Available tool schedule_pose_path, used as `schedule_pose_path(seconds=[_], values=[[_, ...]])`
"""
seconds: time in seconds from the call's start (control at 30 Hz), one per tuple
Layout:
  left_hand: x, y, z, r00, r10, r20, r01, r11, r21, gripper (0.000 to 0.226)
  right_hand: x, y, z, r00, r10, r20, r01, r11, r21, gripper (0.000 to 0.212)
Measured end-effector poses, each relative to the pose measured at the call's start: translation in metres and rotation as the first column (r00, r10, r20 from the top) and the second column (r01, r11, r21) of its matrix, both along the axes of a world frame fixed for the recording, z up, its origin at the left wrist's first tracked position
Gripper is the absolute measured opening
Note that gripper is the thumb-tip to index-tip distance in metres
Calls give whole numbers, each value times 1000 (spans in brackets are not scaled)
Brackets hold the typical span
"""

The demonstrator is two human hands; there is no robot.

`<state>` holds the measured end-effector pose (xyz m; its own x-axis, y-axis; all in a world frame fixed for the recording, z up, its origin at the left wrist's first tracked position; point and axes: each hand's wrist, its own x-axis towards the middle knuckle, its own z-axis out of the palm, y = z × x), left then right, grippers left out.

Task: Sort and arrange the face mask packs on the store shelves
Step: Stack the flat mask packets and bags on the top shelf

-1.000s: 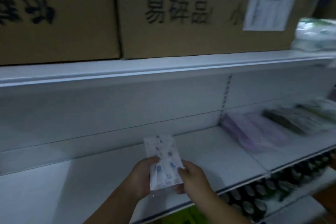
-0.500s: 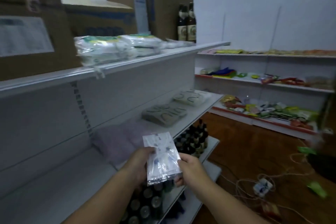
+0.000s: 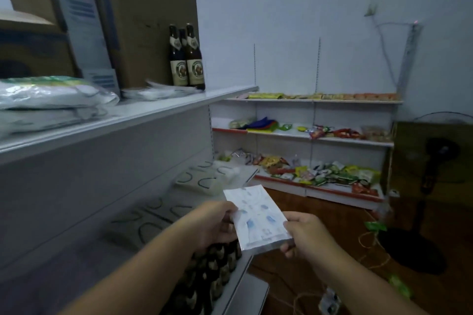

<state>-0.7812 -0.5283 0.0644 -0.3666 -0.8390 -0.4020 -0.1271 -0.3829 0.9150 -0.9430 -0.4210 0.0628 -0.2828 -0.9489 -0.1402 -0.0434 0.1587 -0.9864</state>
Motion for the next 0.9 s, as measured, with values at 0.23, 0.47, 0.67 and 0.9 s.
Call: schedule_pose_path(seconds=[0.23, 0.47, 0.67, 0.9], values=[[-57, -92, 141, 990, -125, -67, 104, 960, -262, 23, -70, -98, 128, 995, -77, -62, 64, 978, -199, 34], [-43, -170, 260, 998, 62, -9, -58, 875, -480, 11, -77, -219, 224, 997, 57, -57, -73, 938, -340, 18], [10, -241, 277, 778, 584, -232, -595, 566, -571, 12, -26, -340, 243, 928, 369, -48, -363, 868, -339, 17], [86, -276, 252, 381, 876, -296, -791, 143, -594, 3, 67, -438, 250, 758, 508, -410, -649, 655, -387, 20]])
